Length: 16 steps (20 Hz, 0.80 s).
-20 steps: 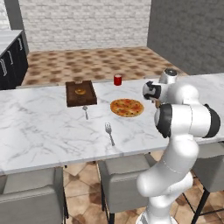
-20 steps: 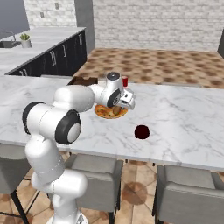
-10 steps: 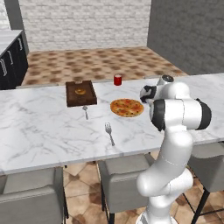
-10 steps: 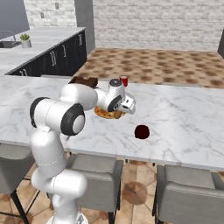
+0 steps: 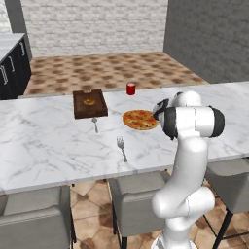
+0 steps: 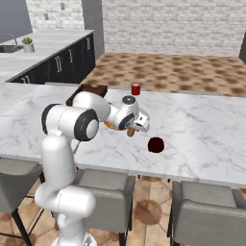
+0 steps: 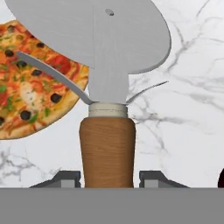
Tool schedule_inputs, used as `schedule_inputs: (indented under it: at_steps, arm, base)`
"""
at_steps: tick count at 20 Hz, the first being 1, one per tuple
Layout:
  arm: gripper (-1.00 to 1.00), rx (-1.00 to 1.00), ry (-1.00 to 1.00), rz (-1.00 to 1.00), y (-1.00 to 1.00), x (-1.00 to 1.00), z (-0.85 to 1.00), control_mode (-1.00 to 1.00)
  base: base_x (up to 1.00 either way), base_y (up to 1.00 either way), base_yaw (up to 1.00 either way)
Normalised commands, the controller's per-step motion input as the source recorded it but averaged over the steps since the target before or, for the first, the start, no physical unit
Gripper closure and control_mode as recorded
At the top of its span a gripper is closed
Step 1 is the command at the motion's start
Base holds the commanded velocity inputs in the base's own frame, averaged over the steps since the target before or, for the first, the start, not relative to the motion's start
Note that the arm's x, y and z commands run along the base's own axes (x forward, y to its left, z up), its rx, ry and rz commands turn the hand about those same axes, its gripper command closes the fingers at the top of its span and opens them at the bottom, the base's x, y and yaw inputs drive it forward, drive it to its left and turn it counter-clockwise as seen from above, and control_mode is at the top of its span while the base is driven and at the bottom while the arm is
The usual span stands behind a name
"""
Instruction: Take the pizza cutter from the drawer on the right and place it on the dining counter for cutting.
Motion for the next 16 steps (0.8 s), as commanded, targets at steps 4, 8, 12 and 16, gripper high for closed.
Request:
schedule_inputs:
  at_steps: [4, 8, 12, 16]
  arm:
    - [1.0, 0.0, 0.05, 0.0, 0.0, 0.28, -0.14, -1.0]
    - [1.0, 0.0, 0.03, 0.0, 0.0, 0.28, -0.22, -1.0]
    - [1.0, 0.0, 0.04, 0.0, 0.0, 0.21, -0.18, -1.0]
    - [1.0, 0.0, 0.05, 0.0, 0.0, 0.19, -0.18, -1.0]
  base:
    - [0.0, 0.0, 0.0]
    - [0.0, 0.0, 0.0]
    - [0.0, 0.0, 0.0]
    - [0.0, 0.0, 0.0]
